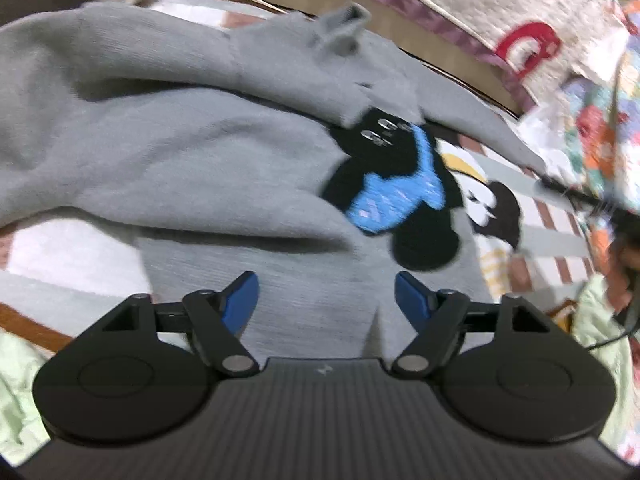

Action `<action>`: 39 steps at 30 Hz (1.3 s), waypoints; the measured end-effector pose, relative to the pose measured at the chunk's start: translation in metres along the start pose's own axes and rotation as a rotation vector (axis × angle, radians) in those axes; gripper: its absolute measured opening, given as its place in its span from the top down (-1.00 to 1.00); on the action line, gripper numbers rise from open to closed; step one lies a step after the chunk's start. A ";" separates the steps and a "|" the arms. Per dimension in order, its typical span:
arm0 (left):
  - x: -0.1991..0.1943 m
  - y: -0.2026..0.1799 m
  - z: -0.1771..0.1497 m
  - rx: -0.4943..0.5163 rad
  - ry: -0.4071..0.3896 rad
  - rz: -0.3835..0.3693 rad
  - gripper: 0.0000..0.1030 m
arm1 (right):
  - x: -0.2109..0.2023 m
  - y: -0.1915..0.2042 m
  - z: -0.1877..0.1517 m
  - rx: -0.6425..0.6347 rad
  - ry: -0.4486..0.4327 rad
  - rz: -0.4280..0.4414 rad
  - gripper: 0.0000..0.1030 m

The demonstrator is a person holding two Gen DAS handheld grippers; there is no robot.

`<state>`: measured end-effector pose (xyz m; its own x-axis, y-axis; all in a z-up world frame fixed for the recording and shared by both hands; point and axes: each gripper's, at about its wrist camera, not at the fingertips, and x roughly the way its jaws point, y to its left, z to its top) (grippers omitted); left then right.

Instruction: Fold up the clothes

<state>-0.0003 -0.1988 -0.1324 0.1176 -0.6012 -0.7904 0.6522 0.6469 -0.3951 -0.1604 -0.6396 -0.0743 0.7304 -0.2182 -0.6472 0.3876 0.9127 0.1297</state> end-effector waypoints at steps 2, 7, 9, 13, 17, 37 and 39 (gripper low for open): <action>0.003 -0.005 0.001 0.049 -0.004 0.053 -0.62 | 0.002 0.019 -0.032 -0.014 0.064 0.103 0.10; 0.009 -0.017 0.004 0.175 -0.019 0.195 0.02 | 0.008 0.052 -0.084 -0.037 0.182 0.245 0.09; 0.011 -0.022 0.005 0.225 -0.025 0.251 0.75 | 0.009 0.057 -0.092 -0.037 0.204 0.257 0.07; 0.008 -0.026 0.014 0.274 -0.064 0.367 0.87 | 0.009 0.058 -0.097 -0.026 0.222 0.250 0.02; -0.016 -0.012 0.039 0.173 -0.199 0.402 0.90 | 0.008 0.060 -0.101 -0.015 0.240 0.243 -0.07; -0.013 0.013 0.016 0.038 -0.261 0.320 0.85 | -0.023 0.100 -0.128 -0.262 0.188 0.286 -0.21; -0.019 0.008 0.016 0.062 -0.285 0.294 0.85 | -0.013 0.108 -0.129 -0.327 0.184 0.261 -0.21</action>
<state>0.0148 -0.1902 -0.1131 0.5023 -0.5066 -0.7007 0.6031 0.7860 -0.1360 -0.2007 -0.4936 -0.1488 0.6562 0.0716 -0.7512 -0.0154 0.9966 0.0815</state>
